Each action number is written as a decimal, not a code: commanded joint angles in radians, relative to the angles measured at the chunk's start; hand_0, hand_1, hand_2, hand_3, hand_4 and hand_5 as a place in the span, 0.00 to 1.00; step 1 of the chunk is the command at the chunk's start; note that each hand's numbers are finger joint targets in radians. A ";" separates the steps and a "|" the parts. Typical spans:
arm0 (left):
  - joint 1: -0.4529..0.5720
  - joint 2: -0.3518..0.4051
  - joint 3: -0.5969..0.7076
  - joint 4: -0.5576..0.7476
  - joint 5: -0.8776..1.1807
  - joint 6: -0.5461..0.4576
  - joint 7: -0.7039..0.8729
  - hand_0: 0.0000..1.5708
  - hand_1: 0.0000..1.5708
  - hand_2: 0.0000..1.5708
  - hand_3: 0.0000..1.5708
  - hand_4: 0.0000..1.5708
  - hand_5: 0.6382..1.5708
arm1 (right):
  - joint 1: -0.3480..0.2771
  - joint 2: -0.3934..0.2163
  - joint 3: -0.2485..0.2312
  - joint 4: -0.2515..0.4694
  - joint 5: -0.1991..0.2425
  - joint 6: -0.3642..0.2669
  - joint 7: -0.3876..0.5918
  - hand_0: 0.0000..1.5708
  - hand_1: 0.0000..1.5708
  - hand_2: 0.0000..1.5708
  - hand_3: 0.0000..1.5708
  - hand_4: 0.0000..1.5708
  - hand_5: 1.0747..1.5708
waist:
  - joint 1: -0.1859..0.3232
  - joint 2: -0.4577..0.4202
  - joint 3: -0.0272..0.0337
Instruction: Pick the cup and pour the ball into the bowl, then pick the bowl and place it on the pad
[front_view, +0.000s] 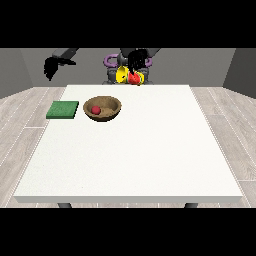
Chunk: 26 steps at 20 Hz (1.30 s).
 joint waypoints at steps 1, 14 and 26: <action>0.098 -0.011 0.218 -0.105 0.242 0.158 -0.021 0.75 0.75 0.92 0.81 0.93 0.57 | 0.010 0.005 -0.030 -0.002 -0.014 -0.040 0.003 0.00 0.00 0.00 0.00 0.14 0.99 | 0.059 0.017 -0.0041; 0.445 -0.054 0.329 -0.499 1.163 0.088 -0.512 0.00 0.00 0.00 0.00 0.00 0.99 | -0.143 0.176 0.030 -0.051 0.047 -0.265 -0.003 0.00 0.00 0.00 0.00 0.14 1.00 | 0.124 0.225 0.0023; 0.563 0.026 0.429 -0.550 1.232 -0.121 -0.660 0.00 0.00 0.00 0.00 0.00 0.99 | -0.264 0.176 0.007 0.200 0.036 -0.307 -0.152 0.00 0.00 0.00 0.00 0.17 0.99 | 0.146 0.267 0.0081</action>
